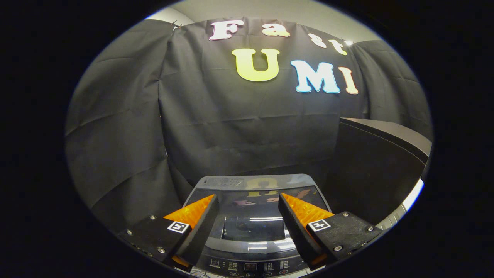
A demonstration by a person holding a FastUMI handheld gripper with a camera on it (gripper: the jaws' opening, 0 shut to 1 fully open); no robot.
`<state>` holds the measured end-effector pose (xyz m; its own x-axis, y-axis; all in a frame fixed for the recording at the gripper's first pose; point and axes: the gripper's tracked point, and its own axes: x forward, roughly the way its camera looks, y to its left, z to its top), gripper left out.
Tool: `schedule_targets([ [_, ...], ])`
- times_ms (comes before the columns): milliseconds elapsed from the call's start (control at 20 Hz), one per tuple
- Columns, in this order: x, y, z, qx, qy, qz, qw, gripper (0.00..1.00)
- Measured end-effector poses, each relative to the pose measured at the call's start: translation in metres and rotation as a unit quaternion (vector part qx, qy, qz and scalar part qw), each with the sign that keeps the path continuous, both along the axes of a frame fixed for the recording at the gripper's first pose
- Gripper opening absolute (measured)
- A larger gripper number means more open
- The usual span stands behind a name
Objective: Put the clothes into the washing machine and then close the washing machine lid.
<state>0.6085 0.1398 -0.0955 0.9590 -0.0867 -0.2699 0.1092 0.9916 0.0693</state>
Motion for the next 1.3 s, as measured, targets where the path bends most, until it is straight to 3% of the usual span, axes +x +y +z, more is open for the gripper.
schedule_targets([
  [200, 0.0, 0.002, 0.004, 0.004, -0.014, 0.007, 1.0, 0.96],
  [650, -0.007, -0.018, 0.015, -0.006, -0.062, -0.028, 0.998, 0.96],
  [1300, -0.052, -0.03, 0.039, -0.024, -0.12, 0.057, 0.991, 0.95],
])
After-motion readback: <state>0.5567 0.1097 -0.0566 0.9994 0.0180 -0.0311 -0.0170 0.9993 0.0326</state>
